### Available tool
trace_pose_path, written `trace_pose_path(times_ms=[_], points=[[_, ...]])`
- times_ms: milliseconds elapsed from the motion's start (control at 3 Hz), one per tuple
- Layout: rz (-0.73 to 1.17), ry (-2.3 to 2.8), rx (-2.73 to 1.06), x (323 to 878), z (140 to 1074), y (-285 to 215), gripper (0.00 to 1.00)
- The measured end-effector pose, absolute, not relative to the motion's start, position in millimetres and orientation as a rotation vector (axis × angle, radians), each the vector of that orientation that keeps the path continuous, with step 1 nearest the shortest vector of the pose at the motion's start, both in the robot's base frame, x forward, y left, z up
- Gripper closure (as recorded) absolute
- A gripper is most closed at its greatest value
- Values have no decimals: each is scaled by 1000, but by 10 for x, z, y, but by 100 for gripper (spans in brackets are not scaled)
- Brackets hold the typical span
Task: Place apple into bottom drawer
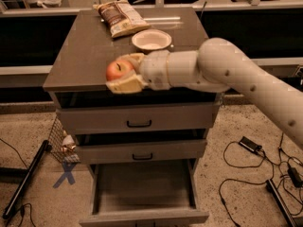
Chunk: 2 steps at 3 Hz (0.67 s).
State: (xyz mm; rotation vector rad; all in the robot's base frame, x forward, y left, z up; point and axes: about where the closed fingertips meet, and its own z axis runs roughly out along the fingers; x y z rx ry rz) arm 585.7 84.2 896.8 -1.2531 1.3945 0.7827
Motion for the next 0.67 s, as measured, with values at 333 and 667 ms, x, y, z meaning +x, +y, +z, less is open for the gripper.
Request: trace_pose_path(times_ms=[333,667], points=[[732,1594,-1307,5211,8108,185,100],[748,1589,-1317,5180,8085,260,100]])
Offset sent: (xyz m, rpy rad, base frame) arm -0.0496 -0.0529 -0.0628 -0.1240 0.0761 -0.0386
